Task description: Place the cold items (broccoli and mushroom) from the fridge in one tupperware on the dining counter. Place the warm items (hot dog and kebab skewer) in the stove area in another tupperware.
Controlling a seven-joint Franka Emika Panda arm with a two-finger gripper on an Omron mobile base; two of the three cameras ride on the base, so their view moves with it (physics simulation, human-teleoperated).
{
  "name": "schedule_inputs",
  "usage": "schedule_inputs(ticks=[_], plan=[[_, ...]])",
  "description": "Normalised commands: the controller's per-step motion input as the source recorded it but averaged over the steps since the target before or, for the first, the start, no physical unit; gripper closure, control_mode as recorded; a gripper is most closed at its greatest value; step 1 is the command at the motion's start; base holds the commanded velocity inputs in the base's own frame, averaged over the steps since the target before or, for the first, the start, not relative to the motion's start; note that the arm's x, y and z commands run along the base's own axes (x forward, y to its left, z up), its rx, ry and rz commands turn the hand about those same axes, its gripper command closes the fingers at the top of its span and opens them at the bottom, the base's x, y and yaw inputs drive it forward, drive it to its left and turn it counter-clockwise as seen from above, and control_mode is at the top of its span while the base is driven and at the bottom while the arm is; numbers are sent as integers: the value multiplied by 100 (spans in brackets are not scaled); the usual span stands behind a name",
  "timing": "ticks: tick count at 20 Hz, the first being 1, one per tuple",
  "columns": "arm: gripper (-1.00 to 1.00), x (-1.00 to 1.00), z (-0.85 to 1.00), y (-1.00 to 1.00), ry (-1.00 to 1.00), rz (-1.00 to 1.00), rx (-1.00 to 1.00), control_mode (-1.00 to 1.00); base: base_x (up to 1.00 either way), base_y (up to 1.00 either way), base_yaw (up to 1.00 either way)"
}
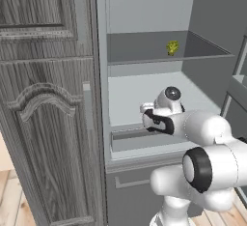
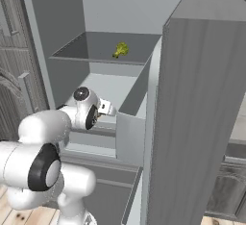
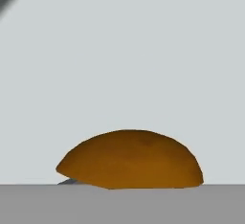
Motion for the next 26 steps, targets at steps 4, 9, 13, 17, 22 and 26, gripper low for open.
schedule_inputs(ticks=[4,9,13,17,22,26], plan=[[100,-68,94,0,0,0,0,-100,0,0,0],[100,-62,92,0,0,0,0,-100,0,0,0],[100,-61,75,0,0,0,0,-100,0,0,0],[100,-79,55,0,0,0,0,-100,0,0,0],[100,-85,59,0,0,0,0,-100,0,0,0],[100,-89,58,0,0,0,0,-100,0,0,0]])
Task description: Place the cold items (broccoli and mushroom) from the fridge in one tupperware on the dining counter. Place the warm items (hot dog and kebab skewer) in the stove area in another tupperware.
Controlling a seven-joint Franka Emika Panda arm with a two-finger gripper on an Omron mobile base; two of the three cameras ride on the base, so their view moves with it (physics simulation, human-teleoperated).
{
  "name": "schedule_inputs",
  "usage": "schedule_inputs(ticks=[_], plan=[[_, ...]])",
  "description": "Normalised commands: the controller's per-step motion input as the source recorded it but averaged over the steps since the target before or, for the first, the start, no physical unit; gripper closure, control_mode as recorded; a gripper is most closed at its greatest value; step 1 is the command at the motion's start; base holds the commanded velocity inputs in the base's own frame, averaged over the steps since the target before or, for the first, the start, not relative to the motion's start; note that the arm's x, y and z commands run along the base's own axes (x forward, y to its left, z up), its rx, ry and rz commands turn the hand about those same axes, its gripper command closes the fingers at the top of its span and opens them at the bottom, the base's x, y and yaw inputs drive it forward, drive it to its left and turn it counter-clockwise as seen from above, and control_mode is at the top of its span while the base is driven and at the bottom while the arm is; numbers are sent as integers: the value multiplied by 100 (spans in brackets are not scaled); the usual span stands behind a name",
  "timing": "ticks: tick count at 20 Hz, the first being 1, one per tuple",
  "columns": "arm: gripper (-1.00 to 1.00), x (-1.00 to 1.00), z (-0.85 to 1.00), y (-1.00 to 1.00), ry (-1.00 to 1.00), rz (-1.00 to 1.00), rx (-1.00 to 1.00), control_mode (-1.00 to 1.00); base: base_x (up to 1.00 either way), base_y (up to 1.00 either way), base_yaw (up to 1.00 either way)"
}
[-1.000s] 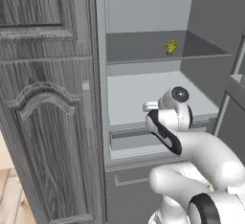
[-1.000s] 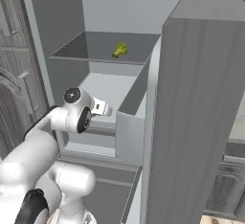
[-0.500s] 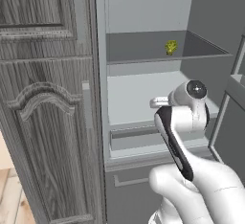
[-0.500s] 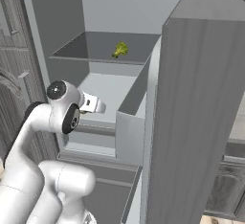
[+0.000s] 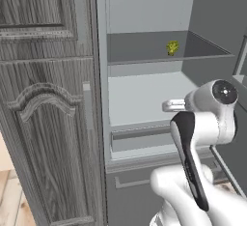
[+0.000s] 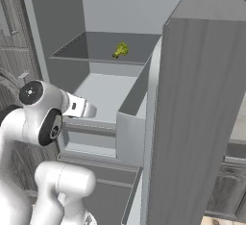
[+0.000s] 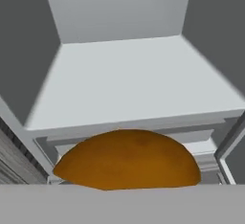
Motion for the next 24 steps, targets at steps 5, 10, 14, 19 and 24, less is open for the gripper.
schedule_inputs(ticks=[5,10,14,19,24], plan=[[100,-86,57,0,0,0,0,-100,0,0,0],[100,-77,50,0,0,0,0,-100,0,0,0],[100,-80,27,0,0,-1,0,-100,0,0,0],[100,-86,4,0,-7,0,0,-100,0,0,0],[100,-44,-2,12,-7,0,-1,100,-24,16,0]])
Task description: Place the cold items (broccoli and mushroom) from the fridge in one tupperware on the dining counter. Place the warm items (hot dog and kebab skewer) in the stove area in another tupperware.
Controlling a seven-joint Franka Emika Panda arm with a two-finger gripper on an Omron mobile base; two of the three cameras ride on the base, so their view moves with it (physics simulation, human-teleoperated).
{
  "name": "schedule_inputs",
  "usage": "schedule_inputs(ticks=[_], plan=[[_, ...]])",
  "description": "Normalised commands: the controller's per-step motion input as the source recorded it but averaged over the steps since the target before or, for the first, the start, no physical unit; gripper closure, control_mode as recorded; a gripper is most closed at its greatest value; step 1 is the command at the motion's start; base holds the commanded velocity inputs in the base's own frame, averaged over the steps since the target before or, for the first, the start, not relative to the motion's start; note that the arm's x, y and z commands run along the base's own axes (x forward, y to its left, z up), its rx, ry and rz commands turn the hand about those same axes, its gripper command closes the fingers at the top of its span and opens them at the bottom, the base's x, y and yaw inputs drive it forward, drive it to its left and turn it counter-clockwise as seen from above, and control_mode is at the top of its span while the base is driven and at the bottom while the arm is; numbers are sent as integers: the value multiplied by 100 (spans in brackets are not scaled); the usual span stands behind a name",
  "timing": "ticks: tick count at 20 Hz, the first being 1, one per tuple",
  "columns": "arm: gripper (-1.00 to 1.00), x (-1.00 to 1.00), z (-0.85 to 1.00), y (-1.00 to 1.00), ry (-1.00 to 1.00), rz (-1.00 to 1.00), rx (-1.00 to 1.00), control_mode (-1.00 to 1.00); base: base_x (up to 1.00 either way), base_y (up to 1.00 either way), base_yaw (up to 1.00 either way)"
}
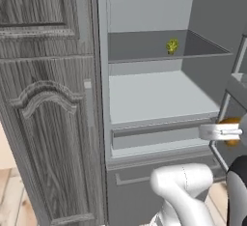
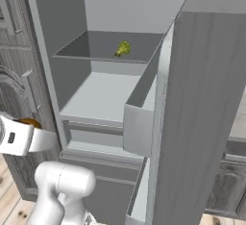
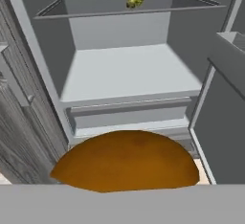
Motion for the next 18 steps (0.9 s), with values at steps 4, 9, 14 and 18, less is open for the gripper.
schedule_inputs(ticks=[4,9,14,18], plan=[[100,0,0,0,0,0,0,100,-32,74,-12],[100,0,0,0,0,0,0,100,-21,88,-51],[100,0,0,0,0,0,0,100,-15,70,-83],[100,0,0,0,0,0,0,100,-26,43,-100]])
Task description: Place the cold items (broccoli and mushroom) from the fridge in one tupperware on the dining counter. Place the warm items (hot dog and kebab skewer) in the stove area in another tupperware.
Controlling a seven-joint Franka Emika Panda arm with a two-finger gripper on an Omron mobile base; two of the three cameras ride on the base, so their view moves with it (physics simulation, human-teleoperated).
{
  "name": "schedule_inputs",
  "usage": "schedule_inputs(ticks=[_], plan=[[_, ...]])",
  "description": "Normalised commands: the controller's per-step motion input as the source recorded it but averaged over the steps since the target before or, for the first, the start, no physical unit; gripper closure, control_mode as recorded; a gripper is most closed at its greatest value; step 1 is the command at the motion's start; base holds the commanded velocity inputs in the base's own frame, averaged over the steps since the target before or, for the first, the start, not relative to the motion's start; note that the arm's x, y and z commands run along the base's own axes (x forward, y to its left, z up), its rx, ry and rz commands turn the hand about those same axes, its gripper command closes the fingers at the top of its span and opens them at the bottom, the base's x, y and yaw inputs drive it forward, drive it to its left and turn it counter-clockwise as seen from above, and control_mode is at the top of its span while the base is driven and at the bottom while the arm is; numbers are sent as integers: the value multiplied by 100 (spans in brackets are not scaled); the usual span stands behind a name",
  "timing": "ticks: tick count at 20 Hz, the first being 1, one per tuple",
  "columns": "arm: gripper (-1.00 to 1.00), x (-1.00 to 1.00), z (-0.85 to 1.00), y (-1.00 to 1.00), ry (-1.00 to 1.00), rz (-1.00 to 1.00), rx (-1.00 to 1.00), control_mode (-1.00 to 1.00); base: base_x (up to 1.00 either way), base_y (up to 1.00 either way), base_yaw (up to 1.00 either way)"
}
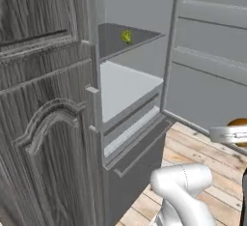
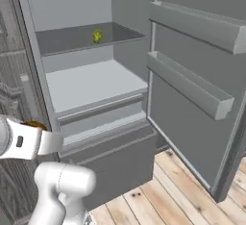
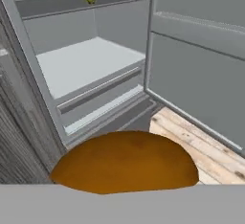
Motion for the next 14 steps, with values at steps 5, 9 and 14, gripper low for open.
schedule_inputs(ticks=[5,9,14], plan=[[100,0,0,0,0,0,0,100,-37,28,-100],[100,0,0,0,0,0,0,100,-39,22,-100],[100,0,0,0,0,0,0,100,-38,5,-100]])
